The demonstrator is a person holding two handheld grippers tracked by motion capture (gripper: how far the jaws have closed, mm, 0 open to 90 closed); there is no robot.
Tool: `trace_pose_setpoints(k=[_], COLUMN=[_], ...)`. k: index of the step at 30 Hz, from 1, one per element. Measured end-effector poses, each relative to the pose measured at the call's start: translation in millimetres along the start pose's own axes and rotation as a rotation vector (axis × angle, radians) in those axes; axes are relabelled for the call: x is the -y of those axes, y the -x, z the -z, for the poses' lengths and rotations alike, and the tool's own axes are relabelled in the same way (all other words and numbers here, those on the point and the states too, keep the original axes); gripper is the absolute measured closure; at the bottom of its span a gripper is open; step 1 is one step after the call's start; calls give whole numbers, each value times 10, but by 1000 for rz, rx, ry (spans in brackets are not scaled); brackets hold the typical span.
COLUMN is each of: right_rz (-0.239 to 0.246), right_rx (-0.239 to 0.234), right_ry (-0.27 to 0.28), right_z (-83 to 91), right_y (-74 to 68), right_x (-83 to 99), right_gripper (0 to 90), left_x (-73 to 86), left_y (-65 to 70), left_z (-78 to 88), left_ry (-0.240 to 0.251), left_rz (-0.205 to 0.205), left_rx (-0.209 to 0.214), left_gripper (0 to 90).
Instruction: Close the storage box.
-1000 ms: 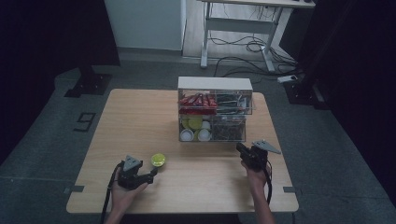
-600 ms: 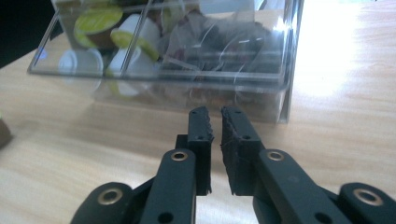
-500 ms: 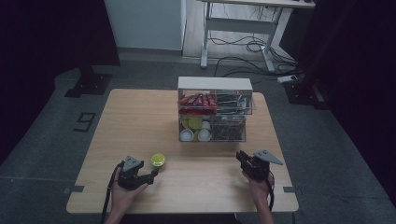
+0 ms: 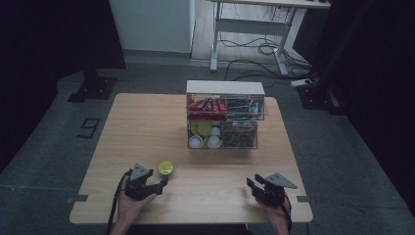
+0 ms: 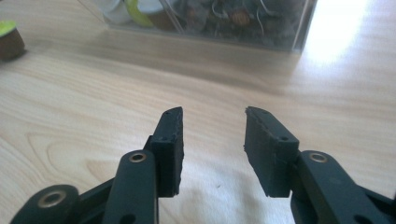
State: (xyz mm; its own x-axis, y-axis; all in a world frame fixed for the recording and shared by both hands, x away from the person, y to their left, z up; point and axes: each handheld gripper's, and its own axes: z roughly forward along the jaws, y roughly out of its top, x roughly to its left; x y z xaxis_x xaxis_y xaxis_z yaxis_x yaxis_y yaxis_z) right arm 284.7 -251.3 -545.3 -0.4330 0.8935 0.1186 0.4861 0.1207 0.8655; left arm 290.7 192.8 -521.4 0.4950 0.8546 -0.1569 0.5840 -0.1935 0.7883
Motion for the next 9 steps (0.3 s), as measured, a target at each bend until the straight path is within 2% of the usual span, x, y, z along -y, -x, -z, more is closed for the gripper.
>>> trace_pose_setpoints(k=[4,9], right_rz=[-22,-16], right_rx=[5,1], right_ry=[-11,-19], right_z=[-16,-47], right_y=[45,46], right_x=[19,14], right_gripper=[555,544], left_x=[12,25], left_y=[-1,8], left_z=[-25,-44], left_ry=[-9,-17], left_rz=[0,-6], left_rx=[-3,-7], left_gripper=[277,277])
